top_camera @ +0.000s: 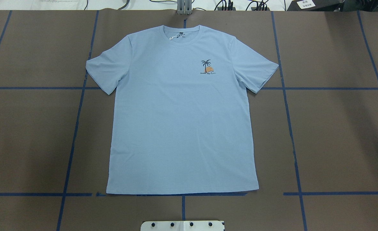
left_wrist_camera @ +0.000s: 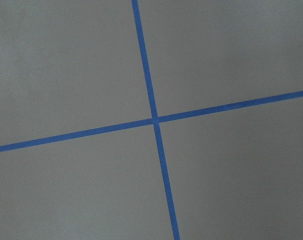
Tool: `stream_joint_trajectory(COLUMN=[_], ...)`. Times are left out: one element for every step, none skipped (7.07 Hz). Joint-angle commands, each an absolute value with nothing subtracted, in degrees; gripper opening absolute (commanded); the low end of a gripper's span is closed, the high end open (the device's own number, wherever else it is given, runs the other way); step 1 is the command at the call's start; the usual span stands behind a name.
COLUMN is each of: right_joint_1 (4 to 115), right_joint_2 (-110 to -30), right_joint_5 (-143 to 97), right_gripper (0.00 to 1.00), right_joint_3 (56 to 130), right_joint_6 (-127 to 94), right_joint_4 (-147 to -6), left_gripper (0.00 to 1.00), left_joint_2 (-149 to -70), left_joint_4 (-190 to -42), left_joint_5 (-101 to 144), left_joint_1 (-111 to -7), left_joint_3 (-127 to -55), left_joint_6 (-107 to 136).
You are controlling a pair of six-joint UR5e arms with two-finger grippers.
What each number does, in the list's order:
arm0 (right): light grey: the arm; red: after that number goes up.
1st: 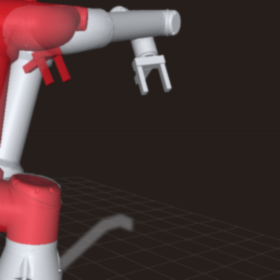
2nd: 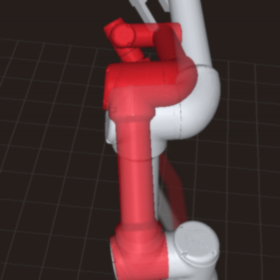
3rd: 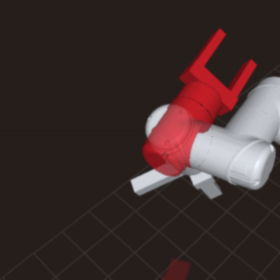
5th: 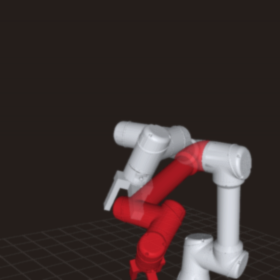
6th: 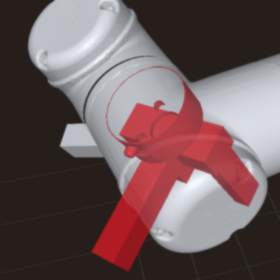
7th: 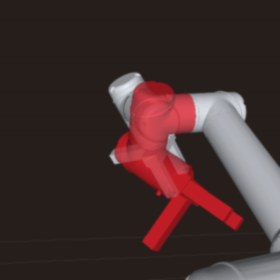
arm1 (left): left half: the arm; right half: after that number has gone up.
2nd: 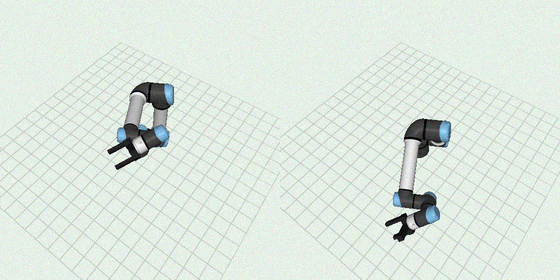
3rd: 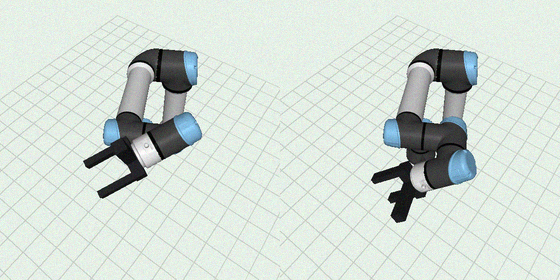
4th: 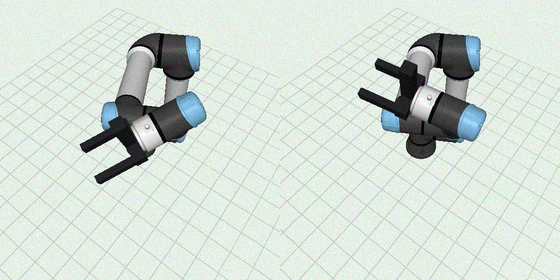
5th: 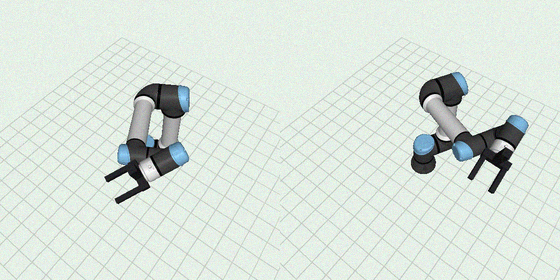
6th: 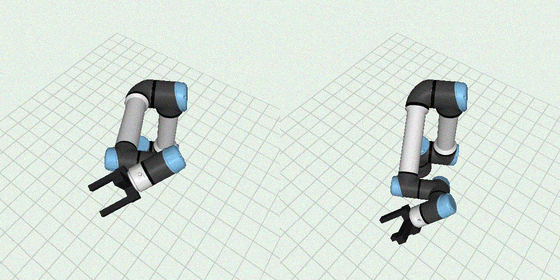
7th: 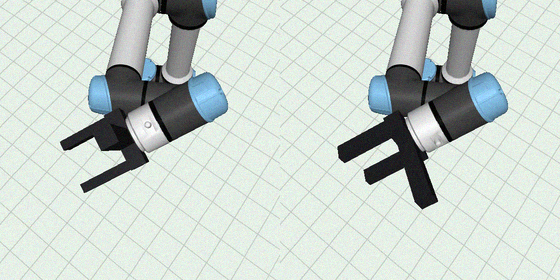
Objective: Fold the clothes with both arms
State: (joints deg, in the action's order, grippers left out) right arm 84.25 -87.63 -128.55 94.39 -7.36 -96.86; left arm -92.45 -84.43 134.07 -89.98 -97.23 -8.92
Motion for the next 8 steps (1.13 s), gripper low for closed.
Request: stream_joint_trajectory(right_joint_1=[84.20,84.20,83.68,79.84,76.41,72.55,67.99,63.68], right_joint_2=[-87.80,-87.80,-87.89,-87.89,-86.93,-83.53,-78.36,-72.48], right_joint_5=[-131.02,-133.31,-135.16,-135.18,-135.00,-134.65,-134.04,-131.25], right_gripper=[1.00,1.00,1.00,1.00,1.00,1.00,1.00,1.00], right_joint_3=[90.65,86.87,84.14,83.76,83.76,83.59,82.54,80.79], right_joint_6=[-7.29,-7.38,-7.47,-7.56,-12.87,-21.71,-33.63,-42.28], right_joint_4=[-91.28,-86.10,-79.35,-74.67,-70.70,-66.84,-64.19,-62.68], left_gripper=[1.00,1.00,1.00,1.00,1.00,1.00,1.00,1.00], left_joint_2=[-92.28,-92.20,-92.20,-92.11,-92.20,-92.20,-92.02,-91.93], left_joint_4=[-84.72,-84.81,-84.99,-85.69,-85.87,-85.96,-88.83,-90.60], left_joint_5=[134.12,134.47,134.56,134.82,134.91,135.09,138.05,138.42], left_joint_1=[-89.48,-89.21,-89.12,-89.03,-88.69,-88.42,-88.16,-87.89], left_joint_3=[-98.35,-98.78,-98.88,-98.79,-98.79,-98.88,-98.79,-98.53], left_joint_6=[-9.06,-8.88,-8.88,-8.70,-8.88,-9.05,-9.14,-8.88])
